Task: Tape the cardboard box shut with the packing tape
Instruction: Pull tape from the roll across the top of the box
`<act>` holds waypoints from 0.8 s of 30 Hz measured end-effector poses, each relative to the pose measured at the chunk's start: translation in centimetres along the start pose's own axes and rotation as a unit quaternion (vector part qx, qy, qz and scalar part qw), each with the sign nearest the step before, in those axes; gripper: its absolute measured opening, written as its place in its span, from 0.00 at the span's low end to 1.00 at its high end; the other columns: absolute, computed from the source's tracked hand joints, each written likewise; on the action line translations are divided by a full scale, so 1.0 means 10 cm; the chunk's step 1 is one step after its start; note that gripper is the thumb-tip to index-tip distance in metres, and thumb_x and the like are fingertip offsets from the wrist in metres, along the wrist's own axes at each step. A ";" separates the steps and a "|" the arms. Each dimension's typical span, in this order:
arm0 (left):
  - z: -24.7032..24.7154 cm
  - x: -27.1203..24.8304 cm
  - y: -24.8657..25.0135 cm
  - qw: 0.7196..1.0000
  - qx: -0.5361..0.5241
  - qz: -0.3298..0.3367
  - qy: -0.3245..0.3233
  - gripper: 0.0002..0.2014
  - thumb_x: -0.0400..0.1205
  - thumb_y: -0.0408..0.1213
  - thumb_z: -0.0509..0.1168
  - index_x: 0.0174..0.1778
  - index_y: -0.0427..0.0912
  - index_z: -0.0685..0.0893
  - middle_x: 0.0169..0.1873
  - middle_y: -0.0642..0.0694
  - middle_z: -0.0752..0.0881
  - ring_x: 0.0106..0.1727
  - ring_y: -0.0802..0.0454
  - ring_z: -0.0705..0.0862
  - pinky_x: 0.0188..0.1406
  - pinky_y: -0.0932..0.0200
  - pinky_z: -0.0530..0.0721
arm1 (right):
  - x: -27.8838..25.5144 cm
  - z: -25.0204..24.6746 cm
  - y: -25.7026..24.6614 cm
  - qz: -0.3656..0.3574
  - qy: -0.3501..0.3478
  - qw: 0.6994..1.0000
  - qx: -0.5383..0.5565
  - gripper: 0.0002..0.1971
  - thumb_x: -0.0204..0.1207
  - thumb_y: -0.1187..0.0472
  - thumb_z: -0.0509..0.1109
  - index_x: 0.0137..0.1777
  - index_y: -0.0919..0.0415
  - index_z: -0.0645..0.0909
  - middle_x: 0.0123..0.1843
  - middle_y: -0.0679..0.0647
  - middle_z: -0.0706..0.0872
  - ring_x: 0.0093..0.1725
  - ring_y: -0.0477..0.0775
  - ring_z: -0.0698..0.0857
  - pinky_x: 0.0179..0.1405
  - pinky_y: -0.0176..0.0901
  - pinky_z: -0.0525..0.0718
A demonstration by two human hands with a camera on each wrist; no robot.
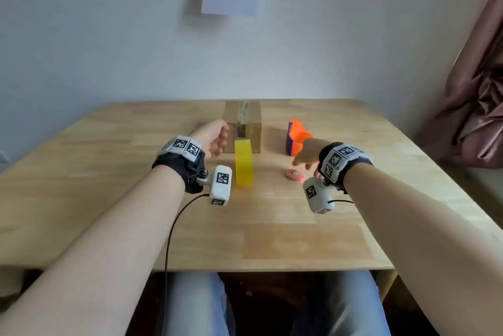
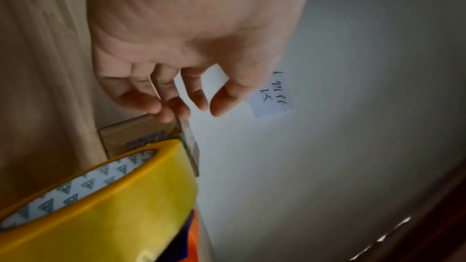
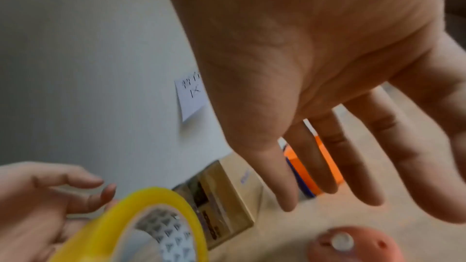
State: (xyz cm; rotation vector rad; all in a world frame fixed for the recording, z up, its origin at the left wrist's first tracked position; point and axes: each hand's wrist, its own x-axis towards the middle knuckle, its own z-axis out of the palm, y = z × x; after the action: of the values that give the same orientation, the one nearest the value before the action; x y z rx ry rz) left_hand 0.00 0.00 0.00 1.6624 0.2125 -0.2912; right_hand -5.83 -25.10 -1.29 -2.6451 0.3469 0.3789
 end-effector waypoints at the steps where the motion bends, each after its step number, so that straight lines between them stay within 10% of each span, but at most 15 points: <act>1: 0.03 0.05 -0.04 1.000 0.003 -0.010 0.001 0.02 0.84 0.35 0.66 0.46 0.46 0.81 0.37 0.49 0.80 0.34 0.52 0.79 0.32 0.57 0.74 | 0.08 0.06 0.04 0.009 -0.017 0.999 -0.040 0.16 0.79 0.58 0.76 0.59 0.64 0.76 0.54 0.61 0.89 0.46 0.63 0.91 0.42 0.50 0.88; 6: 0.06 0.36 -0.28 0.999 0.016 -0.052 0.004 0.11 0.83 0.47 0.70 0.57 0.46 0.86 0.47 0.48 0.85 0.38 0.49 0.83 0.35 0.56 0.81 | 0.38 0.28 0.22 0.029 -0.032 0.997 -0.065 0.18 0.71 0.47 0.80 0.40 0.63 0.83 0.39 0.59 0.92 0.37 0.61 0.91 0.45 0.48 0.90; 12: 0.08 0.52 -0.38 0.998 0.010 -0.063 -0.025 0.16 0.84 0.54 0.67 0.60 0.48 0.88 0.57 0.49 0.91 0.48 0.47 0.87 0.34 0.58 0.82 | 0.53 0.23 0.12 -0.050 -0.061 0.965 0.250 0.05 0.88 0.59 0.64 0.51 0.59 0.77 0.44 0.62 0.90 0.25 0.54 0.84 0.18 0.39 0.82; 16: 0.08 0.62 -0.38 0.997 0.023 -0.055 -0.051 0.18 0.84 0.57 0.67 0.60 0.49 0.90 0.60 0.47 0.91 0.50 0.47 0.86 0.36 0.57 0.83 | 0.66 0.01 -0.16 -0.128 -0.062 0.915 0.377 0.10 0.89 0.64 0.56 0.49 0.59 0.77 0.39 0.58 0.75 0.22 0.48 0.70 0.19 0.37 0.70; 19: 0.06 0.70 -0.39 0.995 0.025 -0.060 -0.076 0.17 0.78 0.60 0.71 0.53 0.51 0.90 0.61 0.47 0.91 0.52 0.46 0.86 0.38 0.56 0.83 | 0.63 -0.13 -0.37 -0.187 -0.031 0.929 0.317 0.10 0.90 0.60 0.60 0.66 0.61 0.79 0.39 0.56 0.78 0.23 0.48 0.71 0.20 0.39 0.69; 24: -0.02 0.77 -0.43 0.990 0.023 -0.061 -0.125 0.20 0.75 0.57 0.77 0.56 0.49 0.88 0.57 0.46 0.90 0.53 0.45 0.86 0.37 0.55 0.83 | 0.66 -0.25 -0.68 -0.290 0.073 0.953 0.037 0.11 0.89 0.54 0.64 0.63 0.57 0.83 0.48 0.51 0.86 0.43 0.51 0.82 0.36 0.40 0.78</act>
State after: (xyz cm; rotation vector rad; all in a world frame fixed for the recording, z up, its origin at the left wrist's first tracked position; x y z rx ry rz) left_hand 5.97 0.42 -6.46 1.6427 0.1203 -0.5968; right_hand 2.86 -21.48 1.40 -2.5519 -0.3677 -0.0211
